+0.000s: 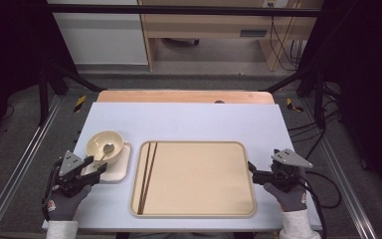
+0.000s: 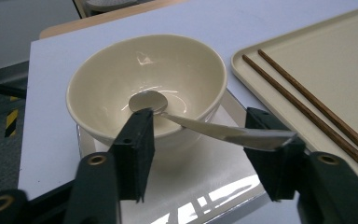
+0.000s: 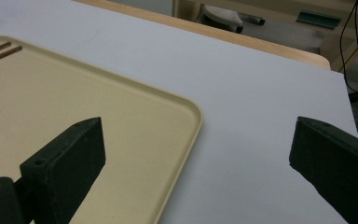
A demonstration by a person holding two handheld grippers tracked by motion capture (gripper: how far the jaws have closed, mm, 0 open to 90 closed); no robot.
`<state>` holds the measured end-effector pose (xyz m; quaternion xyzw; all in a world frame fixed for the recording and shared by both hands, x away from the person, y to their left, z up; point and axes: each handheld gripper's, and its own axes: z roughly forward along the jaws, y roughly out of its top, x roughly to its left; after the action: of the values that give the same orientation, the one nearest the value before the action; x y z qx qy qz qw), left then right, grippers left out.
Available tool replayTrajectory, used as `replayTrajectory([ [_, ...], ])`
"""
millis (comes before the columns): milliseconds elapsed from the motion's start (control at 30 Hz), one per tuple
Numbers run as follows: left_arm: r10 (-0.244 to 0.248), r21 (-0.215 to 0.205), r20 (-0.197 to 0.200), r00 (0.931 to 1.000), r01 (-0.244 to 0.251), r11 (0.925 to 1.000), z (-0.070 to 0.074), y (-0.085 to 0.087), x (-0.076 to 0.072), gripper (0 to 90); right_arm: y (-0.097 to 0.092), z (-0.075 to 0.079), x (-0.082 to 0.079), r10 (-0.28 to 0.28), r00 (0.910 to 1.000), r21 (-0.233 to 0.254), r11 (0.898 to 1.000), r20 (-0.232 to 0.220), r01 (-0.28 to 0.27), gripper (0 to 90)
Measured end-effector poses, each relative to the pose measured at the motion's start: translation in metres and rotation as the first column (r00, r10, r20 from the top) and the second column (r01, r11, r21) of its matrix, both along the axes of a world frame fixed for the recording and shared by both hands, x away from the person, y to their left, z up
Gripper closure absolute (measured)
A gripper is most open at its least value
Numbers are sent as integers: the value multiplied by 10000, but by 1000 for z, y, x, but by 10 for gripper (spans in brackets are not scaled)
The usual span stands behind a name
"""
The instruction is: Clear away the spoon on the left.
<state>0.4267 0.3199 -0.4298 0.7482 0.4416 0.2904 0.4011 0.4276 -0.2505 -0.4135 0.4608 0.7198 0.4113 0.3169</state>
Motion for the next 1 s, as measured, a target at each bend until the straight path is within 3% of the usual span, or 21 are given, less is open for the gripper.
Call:
replayTrajectory([
  [533, 258, 13, 36, 9997, -258, 9997, 2, -1, -3, 769, 1, 0, 0, 13, 10000, -5, 10000, -23, -13, 37],
  [1000, 632, 67, 238, 9977, -634, 9980, 5, 2, -7, 883, 1, -1, 1, 1, 10000, -48, 10000, -43, -1, 38],
])
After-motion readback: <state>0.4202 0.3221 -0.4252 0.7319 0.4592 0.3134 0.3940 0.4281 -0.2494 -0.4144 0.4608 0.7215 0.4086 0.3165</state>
